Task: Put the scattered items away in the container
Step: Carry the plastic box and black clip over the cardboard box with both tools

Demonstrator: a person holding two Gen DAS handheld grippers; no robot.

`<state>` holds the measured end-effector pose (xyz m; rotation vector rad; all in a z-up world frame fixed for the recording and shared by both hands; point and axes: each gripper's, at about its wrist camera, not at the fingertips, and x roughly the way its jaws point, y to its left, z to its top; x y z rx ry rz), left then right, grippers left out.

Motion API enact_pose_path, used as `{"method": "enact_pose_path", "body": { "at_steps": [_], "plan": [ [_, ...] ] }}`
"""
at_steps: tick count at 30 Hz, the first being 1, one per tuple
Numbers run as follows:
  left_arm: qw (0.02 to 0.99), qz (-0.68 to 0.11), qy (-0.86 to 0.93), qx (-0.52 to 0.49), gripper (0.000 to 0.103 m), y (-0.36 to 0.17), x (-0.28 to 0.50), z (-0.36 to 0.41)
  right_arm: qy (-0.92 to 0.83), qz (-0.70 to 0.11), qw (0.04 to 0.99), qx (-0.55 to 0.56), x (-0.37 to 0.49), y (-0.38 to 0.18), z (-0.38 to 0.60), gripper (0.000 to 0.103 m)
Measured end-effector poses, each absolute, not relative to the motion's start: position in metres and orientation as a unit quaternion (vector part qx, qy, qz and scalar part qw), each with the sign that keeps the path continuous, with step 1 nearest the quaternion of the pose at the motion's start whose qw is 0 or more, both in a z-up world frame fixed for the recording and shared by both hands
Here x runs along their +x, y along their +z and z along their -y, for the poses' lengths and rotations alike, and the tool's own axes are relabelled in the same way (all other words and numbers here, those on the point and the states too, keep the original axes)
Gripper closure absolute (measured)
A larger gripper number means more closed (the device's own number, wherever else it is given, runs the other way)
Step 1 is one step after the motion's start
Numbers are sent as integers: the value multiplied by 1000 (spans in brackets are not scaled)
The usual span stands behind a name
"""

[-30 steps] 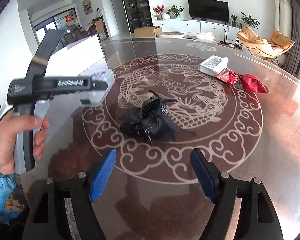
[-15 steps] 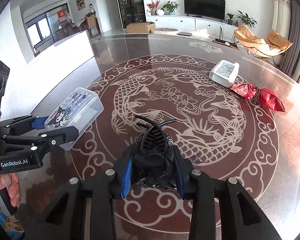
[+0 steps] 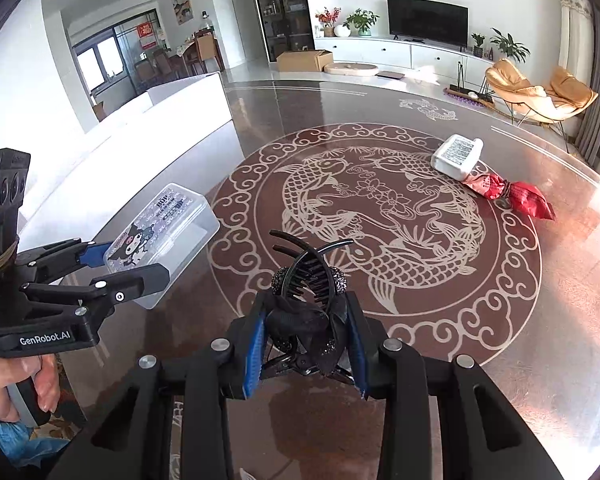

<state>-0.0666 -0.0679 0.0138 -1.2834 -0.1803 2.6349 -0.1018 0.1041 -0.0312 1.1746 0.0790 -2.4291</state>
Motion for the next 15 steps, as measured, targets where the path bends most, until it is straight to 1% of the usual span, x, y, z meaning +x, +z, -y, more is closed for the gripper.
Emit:
{"method": "enact_pose_path", "body": {
  "at_steps": [5, 10, 13, 15],
  "plan": [
    [89, 81, 908, -402, 41, 67, -52, 116, -886, -21, 257, 386, -100, 20, -70, 67],
    [34, 81, 924, -372, 41, 125, -45, 200, -881, -20, 318, 350, -112, 79, 0, 67],
    [-20, 85, 927, -366, 41, 140, -44, 261, -871, -26, 359, 335, -125, 107, 59, 67],
    [-51, 102, 923, -367, 41, 141, -44, 301, -862, -33, 385, 329, -135, 120, 101, 67]
  ]
}}
